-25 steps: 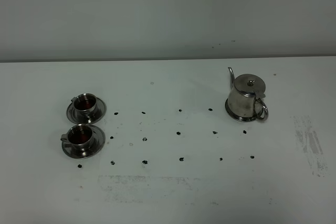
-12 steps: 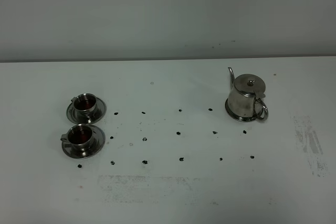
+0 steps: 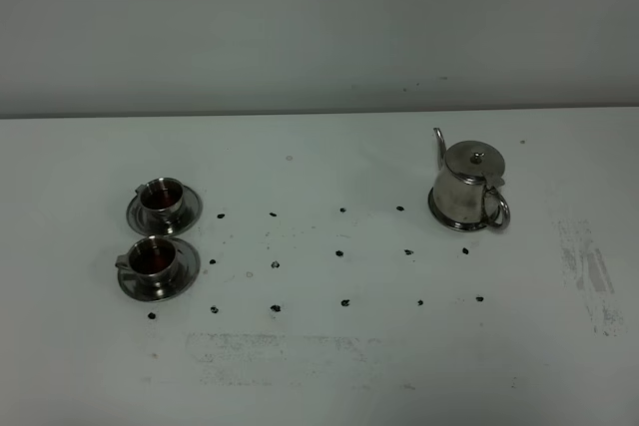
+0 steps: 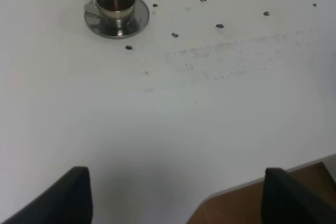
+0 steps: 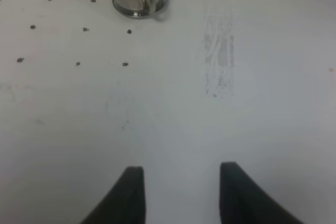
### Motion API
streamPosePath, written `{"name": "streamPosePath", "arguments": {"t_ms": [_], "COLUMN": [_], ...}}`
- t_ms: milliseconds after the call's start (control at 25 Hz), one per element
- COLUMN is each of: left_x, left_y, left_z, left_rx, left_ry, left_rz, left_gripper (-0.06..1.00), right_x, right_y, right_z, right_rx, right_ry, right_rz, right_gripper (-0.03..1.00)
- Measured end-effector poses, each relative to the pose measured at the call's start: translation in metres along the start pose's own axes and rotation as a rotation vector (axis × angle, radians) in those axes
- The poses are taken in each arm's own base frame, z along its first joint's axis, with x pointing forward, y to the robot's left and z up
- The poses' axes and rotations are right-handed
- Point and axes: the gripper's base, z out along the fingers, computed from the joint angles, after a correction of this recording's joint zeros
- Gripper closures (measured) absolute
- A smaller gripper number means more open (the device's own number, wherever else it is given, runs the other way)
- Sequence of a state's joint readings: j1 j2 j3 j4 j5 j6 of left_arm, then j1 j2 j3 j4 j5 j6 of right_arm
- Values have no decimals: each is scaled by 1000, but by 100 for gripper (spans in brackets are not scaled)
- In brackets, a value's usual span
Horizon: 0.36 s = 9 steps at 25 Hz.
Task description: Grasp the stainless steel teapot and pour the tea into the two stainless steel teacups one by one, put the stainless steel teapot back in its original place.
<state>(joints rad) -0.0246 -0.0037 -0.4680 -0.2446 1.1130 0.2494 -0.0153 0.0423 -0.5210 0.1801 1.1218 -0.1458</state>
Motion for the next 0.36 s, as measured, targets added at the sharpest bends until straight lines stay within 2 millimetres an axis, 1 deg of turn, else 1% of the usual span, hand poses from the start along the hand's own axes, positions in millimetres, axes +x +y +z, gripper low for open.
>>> {"name": "streamPosePath", "arguments": {"t_ms": [360], "left_x": [0], "left_y": [0], "left_z": [0], "left_rx": [0], "left_ry": [0], "left_rz": [0], "left_gripper": [31], "right_x": [0], "right_y": [0], "right_z": [0], "right_rx": [0], "right_ry": [0], "right_rz": [0], "right_gripper": [63]}}
